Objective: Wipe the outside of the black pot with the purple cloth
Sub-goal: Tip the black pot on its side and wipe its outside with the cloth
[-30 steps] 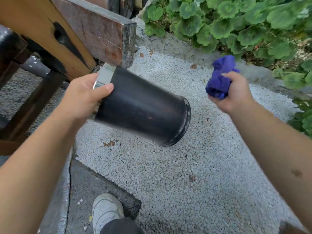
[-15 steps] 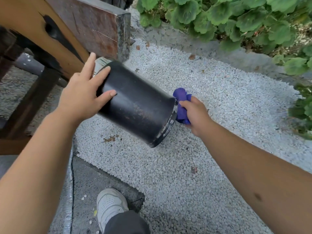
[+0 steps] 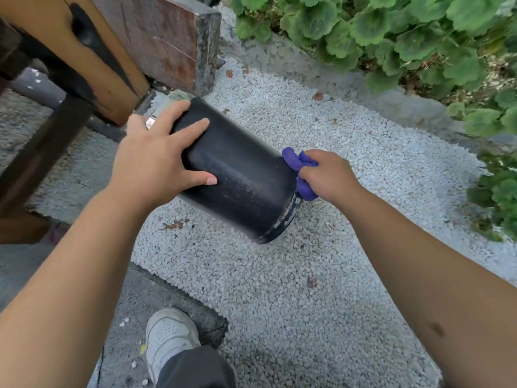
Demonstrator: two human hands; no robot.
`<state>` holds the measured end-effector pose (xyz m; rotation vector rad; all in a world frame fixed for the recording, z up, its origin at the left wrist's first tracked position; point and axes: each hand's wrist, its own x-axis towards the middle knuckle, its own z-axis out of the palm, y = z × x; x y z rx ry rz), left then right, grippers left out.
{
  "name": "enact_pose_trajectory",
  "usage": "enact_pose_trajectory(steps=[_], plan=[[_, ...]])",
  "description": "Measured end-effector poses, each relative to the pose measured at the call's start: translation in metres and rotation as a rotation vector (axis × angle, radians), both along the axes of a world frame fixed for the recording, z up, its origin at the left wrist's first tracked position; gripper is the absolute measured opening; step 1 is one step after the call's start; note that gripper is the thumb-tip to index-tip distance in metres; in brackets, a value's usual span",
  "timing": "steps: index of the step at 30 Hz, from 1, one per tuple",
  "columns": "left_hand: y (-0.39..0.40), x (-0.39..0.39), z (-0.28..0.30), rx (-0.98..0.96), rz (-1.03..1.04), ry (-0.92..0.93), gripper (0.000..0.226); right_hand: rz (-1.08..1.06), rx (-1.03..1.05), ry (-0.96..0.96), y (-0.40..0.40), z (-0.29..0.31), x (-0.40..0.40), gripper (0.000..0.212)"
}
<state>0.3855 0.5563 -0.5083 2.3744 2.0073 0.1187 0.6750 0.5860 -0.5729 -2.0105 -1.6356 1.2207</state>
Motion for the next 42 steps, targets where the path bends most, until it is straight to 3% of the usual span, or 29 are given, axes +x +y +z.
enact_pose_trajectory(steps=[6,14,21,23,26,28,30,35,39,42], plan=[[-0.004,0.031,0.005,0.006,0.097,0.083,0.094,-0.264,0.077,-0.025,-0.042,0.003,-0.013,0.005],[0.015,0.053,0.005,-0.057,0.219,0.099,0.089,-0.473,0.296,-0.067,-0.117,-0.009,-0.054,0.049],[0.033,0.075,0.014,-0.137,0.160,0.210,0.090,-0.450,0.362,-0.012,-0.126,-0.032,-0.056,0.056],[0.038,0.063,0.019,-0.103,0.023,0.105,0.089,-0.469,0.379,0.017,-0.116,-0.035,-0.050,0.056],[0.034,0.026,0.020,-0.052,-0.230,-0.218,0.085,-0.473,0.398,0.064,-0.106,-0.040,-0.039,0.057],[0.017,0.000,0.007,-0.038,-0.221,-0.310,0.085,-0.429,0.427,0.076,-0.101,-0.041,-0.035,0.058],[0.003,-0.013,-0.008,-0.042,-0.078,-0.393,0.085,-0.450,0.408,0.129,-0.089,-0.039,-0.035,0.059],[0.003,-0.009,-0.013,0.001,0.146,-0.400,0.080,-0.463,0.261,0.272,-0.040,-0.018,-0.026,0.063],[0.018,0.001,0.001,0.114,0.122,-0.359,0.067,-0.371,0.154,0.269,-0.010,-0.008,-0.004,0.053],[0.020,0.004,0.006,0.056,0.029,-0.306,0.067,-0.321,0.043,0.304,-0.007,-0.013,0.000,0.041]])
